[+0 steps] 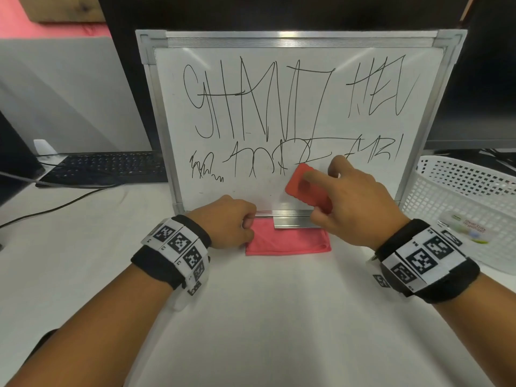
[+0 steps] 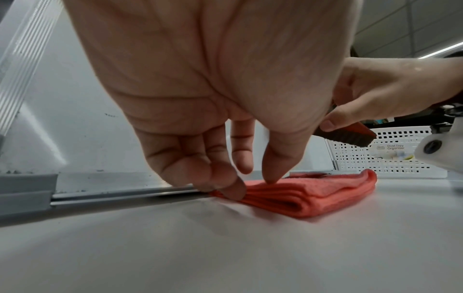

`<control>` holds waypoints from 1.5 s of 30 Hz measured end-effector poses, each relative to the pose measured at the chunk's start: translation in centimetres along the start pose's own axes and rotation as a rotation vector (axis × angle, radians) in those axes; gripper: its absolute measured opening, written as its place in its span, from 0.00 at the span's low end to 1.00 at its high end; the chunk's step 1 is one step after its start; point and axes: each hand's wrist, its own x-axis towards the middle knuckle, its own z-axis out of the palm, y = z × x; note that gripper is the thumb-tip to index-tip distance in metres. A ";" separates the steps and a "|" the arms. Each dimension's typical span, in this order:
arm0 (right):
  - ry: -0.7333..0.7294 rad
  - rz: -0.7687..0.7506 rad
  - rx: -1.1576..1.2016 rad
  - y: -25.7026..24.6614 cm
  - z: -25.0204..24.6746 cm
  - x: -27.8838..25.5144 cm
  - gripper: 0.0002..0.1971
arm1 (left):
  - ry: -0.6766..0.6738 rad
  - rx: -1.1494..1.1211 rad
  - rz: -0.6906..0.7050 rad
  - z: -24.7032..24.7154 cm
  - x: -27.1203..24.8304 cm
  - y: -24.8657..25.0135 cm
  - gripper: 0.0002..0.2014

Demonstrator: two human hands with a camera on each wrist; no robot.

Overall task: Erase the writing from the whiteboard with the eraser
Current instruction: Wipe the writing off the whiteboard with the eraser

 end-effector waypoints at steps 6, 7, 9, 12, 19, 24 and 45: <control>-0.025 -0.116 -0.002 2.4 0.9 0.7 0.31 | -0.003 -0.001 -0.005 0.0 -0.1 0.1 0.07; -0.022 -0.127 -0.011 2.6 1.1 0.9 0.32 | -0.005 -0.002 -0.004 0.0 -0.1 0.2 0.07; 0.003 -0.157 0.002 2.8 1.3 1.2 0.32 | -0.008 -0.002 -0.004 0.0 -0.1 0.2 0.07; 0.040 -0.207 0.036 2.6 1.6 1.6 0.31 | -0.006 -0.002 -0.005 0.0 -0.2 0.1 0.07; 0.207 -0.218 -0.046 3.0 1.8 1.4 0.28 | -0.008 -0.002 0.005 0.0 -0.2 0.3 0.07; 0.219 -0.221 -0.004 2.6 1.8 1.6 0.28 | -0.009 -0.010 0.007 -0.1 -0.2 0.3 0.07; 0.121 -0.218 0.053 2.7 1.2 1.6 0.30 | -0.007 -0.014 -0.003 -0.1 -0.2 0.2 0.07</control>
